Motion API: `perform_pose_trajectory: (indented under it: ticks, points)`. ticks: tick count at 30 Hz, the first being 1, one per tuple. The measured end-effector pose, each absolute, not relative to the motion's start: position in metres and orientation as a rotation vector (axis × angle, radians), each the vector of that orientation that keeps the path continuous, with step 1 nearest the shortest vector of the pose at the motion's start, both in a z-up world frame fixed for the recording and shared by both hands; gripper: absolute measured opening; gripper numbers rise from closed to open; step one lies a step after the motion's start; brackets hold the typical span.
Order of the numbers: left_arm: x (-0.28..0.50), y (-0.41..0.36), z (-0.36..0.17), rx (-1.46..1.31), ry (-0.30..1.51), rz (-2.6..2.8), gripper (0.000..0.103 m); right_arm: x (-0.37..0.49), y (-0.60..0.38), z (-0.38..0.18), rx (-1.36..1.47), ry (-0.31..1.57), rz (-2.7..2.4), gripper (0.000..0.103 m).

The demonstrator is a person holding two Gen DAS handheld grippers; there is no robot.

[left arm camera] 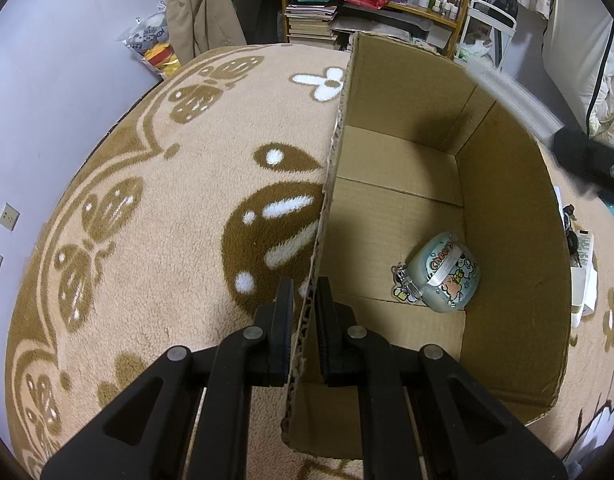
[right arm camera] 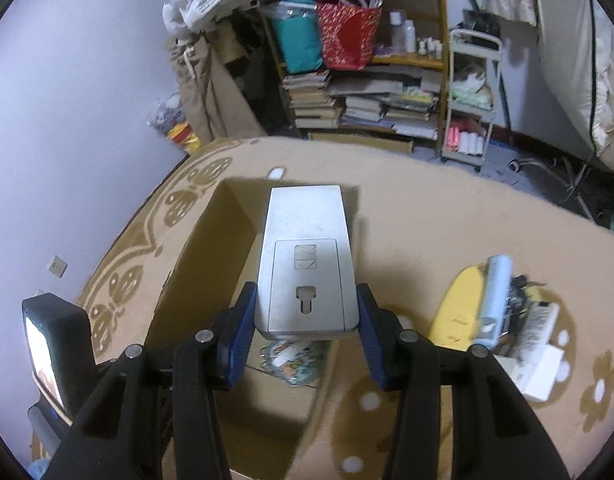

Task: Organize rigid objects
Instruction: 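Carry the socket plate with the right tool into the box and release, then return the right tool to the remaining items near the yellow lid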

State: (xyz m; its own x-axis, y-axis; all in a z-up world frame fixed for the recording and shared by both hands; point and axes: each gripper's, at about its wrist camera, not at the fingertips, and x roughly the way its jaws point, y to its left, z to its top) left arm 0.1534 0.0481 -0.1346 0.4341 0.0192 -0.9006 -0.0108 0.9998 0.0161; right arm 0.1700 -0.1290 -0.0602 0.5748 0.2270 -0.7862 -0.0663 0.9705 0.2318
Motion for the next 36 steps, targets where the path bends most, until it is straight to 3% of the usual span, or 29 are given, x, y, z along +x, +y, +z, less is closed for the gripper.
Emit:
perform_pose_trajectory:
  ticks: [21,26,36]
  points:
    - [0.153,0.05,-0.133,-0.014,1.128,0.021,0.01,0.171,-0.117,-0.085,0.184,0.999,0.246,0.052]
    - [0.154,0.052,-0.133,-0.031,1.13,0.021,0.01,0.164,-0.119,-0.068,0.166,0.941,0.252,0.078]
    - [0.154,0.052,-0.132,-0.022,1.129,0.022,0.01,0.152,-0.161,-0.046,0.21,0.889,0.193,0.096]
